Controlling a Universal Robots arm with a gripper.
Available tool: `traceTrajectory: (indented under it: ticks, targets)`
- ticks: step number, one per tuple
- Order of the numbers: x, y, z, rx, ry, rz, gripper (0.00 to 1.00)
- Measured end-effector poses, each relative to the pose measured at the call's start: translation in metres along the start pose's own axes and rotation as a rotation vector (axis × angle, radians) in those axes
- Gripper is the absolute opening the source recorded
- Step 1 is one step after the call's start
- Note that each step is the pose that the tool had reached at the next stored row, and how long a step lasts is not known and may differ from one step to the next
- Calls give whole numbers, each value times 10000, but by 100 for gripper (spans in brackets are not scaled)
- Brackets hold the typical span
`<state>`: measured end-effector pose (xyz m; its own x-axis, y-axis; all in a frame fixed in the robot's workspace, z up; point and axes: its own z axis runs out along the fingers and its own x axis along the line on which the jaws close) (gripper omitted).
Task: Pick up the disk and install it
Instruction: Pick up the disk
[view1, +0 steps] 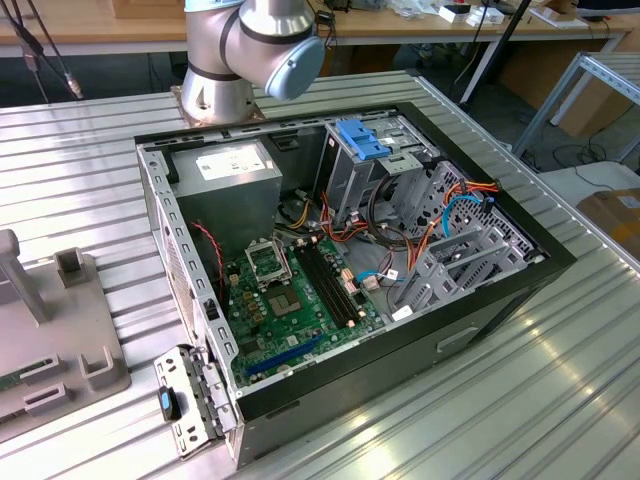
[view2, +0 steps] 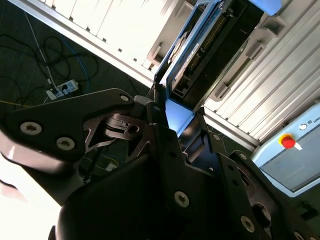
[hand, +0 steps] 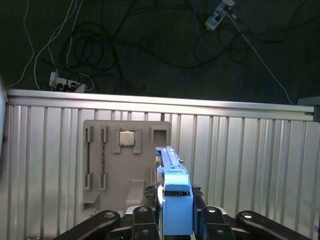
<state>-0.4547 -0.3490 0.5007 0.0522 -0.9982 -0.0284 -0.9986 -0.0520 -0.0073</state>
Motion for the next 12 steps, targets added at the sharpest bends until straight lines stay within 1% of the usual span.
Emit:
traceTrajectory:
  ticks: [2,8,12]
  targets:
    - [2,-40,0,0,-1,1,36]
    - [10,-199,2,1,-1,0,36]
    - [15,-286,2,0,0,0,36]
